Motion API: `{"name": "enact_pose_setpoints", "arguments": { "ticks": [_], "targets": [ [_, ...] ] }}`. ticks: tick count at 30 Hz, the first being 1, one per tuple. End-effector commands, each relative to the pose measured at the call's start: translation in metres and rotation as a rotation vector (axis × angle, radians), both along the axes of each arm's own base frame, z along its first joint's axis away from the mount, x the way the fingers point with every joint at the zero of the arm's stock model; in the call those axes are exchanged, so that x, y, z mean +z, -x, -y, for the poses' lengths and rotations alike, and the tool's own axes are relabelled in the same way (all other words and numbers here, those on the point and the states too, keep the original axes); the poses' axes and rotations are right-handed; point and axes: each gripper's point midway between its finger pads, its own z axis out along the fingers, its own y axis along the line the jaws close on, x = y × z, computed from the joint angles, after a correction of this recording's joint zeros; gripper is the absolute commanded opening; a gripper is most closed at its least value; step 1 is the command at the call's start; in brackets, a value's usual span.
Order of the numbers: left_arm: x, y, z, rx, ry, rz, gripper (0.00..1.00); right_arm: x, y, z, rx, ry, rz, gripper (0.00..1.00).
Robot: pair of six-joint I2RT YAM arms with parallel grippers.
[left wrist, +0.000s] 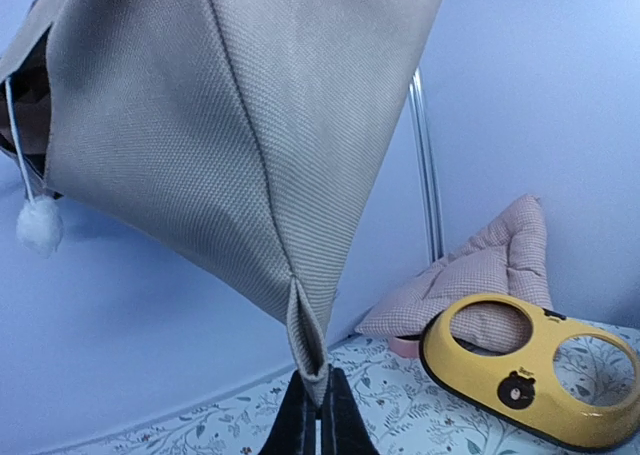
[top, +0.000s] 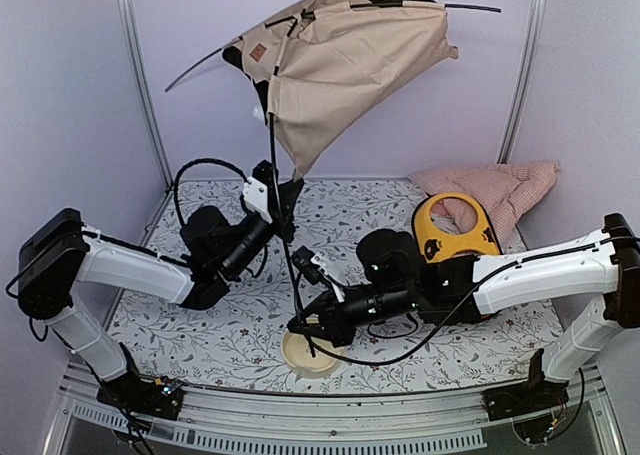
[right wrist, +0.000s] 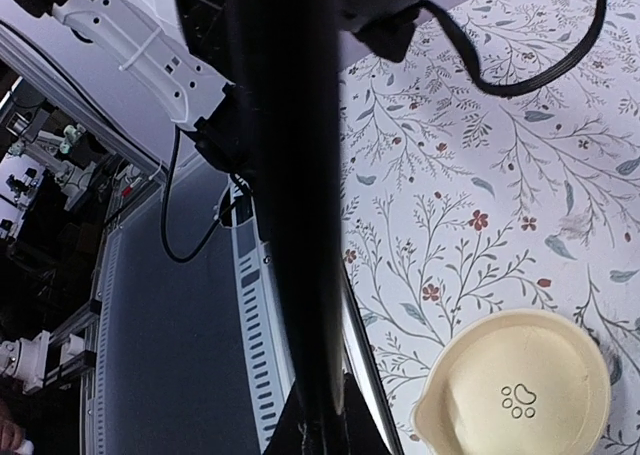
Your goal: Set up the pet tent
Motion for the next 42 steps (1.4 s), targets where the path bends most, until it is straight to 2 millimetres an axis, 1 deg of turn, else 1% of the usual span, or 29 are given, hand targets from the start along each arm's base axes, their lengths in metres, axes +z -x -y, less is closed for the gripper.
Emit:
{"name": "enact_pose_setpoints", "arguments": {
  "ticks": [1,5,7,10,13,17,20,25,33,37,42],
  "targets": [
    [-0.021,0.04,-0.016,0.084,0.053,-0.111,0.0,0.045,-0.002,0.001,-0.077,-0.177,0.026,0.0],
    [-0.055,0.067,-0.024,0.152,0.055,-0.24,0.0,0.035,-0.001,0.009,-0.119,-0.191,-0.022,0.0],
    [-0.069,0.079,-0.026,0.161,0.059,-0.298,0.0,0.033,-0.001,0.01,-0.125,-0.192,-0.046,0.0],
    [-0.092,0.091,-0.024,0.138,0.056,-0.401,0.0,0.033,-0.002,0.007,-0.145,-0.197,-0.089,0.0],
    [-0.108,0.106,-0.022,0.126,0.043,-0.457,0.0,0.037,-0.005,0.005,-0.168,-0.219,-0.122,0.0],
    [-0.127,0.126,-0.017,0.102,-0.001,-0.502,0.0,0.05,-0.011,-0.001,-0.193,-0.254,-0.143,0.0],
    [-0.136,0.142,-0.012,0.079,-0.03,-0.518,0.0,0.056,-0.021,-0.003,-0.238,-0.268,-0.164,0.0],
    [-0.15,0.161,-0.009,0.034,-0.061,-0.563,0.0,0.057,-0.052,0.0,-0.317,-0.286,-0.208,0.0],
    [-0.162,0.181,-0.007,-0.015,-0.112,-0.603,0.0,0.089,-0.101,0.003,-0.375,-0.381,-0.171,0.0],
    [-0.166,0.192,-0.002,-0.06,-0.146,-0.602,0.0,0.102,-0.119,0.0,-0.381,-0.414,-0.139,0.0],
    [-0.169,0.206,0.004,-0.117,-0.186,-0.597,0.0,0.109,-0.137,-0.001,-0.389,-0.44,-0.117,0.0]
  ]
}}
